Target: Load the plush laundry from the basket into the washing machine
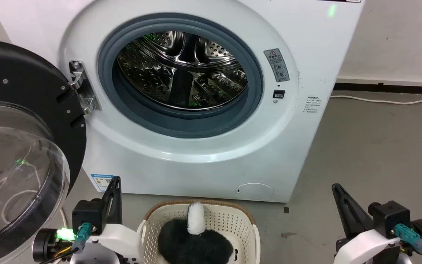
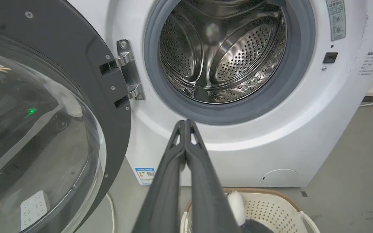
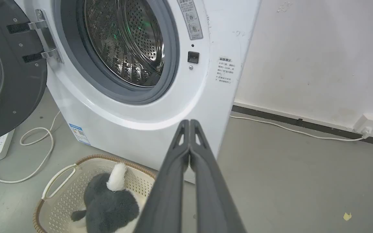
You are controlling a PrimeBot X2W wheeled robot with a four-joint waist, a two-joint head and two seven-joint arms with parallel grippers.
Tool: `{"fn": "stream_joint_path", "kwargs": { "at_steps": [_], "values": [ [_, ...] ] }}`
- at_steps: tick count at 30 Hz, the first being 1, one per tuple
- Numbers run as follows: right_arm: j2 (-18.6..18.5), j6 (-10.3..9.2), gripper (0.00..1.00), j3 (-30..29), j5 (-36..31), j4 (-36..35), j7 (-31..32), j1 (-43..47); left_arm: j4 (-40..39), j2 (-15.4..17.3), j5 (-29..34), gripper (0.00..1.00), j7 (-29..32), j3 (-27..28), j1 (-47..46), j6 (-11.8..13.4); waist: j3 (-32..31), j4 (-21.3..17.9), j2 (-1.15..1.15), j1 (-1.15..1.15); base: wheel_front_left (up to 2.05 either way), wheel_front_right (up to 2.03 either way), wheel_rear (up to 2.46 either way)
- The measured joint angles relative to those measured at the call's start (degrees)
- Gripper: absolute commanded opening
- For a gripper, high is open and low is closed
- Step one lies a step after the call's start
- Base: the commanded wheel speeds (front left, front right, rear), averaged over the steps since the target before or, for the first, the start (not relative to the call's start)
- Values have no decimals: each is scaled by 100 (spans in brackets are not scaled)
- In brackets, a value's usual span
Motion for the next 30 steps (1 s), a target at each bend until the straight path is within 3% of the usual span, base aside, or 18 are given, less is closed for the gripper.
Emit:
{"fn": "stream_joint_path", "kwargs": {
  "at_steps": [20, 21, 30],
  "values": [
    [0, 0, 0, 0, 0, 0, 0, 0, 0, 0, 0, 0, 0, 1, 0, 0, 0, 0, 0, 0, 0, 0, 0],
    [0, 0, 100, -2, 0, 0, 0, 0, 0, 0, 0, 100, 0, -2, 0, 0, 0, 0, 0, 0, 0, 0, 0],
    [0, 0, 100, 4, 22, 4, -10, 2, 2, 0, -2, 100, -4, -19, -2, 0, 2, -5, 0, 0, 0, 0, 0]
  ]
}}
